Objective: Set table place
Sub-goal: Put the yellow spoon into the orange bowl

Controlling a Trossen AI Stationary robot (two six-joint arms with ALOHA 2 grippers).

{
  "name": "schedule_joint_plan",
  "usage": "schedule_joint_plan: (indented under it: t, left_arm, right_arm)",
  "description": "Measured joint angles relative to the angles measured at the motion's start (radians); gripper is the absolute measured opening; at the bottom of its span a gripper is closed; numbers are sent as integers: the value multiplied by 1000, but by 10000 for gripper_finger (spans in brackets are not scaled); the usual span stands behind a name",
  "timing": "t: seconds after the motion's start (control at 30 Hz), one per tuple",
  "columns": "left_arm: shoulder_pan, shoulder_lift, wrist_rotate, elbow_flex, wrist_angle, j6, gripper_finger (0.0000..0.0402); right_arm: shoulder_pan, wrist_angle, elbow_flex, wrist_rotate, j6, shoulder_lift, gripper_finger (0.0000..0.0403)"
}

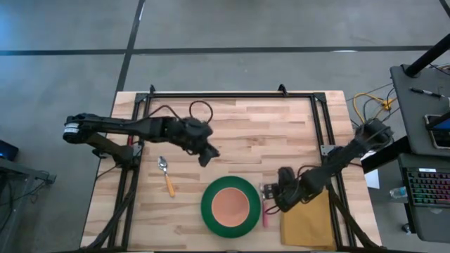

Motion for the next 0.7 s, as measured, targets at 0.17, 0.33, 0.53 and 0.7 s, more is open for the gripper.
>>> schedule_joint_plan:
  t: [0.17,0.33,0.53,0.7]
  left_arm:
    - [-81,-20,-232,-1,-353,-296,77]
    - [-275,-67,-517,-19,-570,-786,77]
    - [-421,-81,-540,-147,-576,-1200,77]
    - [-479,-80,-452,-269,-578,-1403,77]
  right_arm:
    - [0,-179,-2,25,8,-103,162]
    - [1,-319,-3,55,53,-172,170]
    - [0,-410,-5,77,56,-209,177]
    - [0,-444,-6,79,56,-226,178]
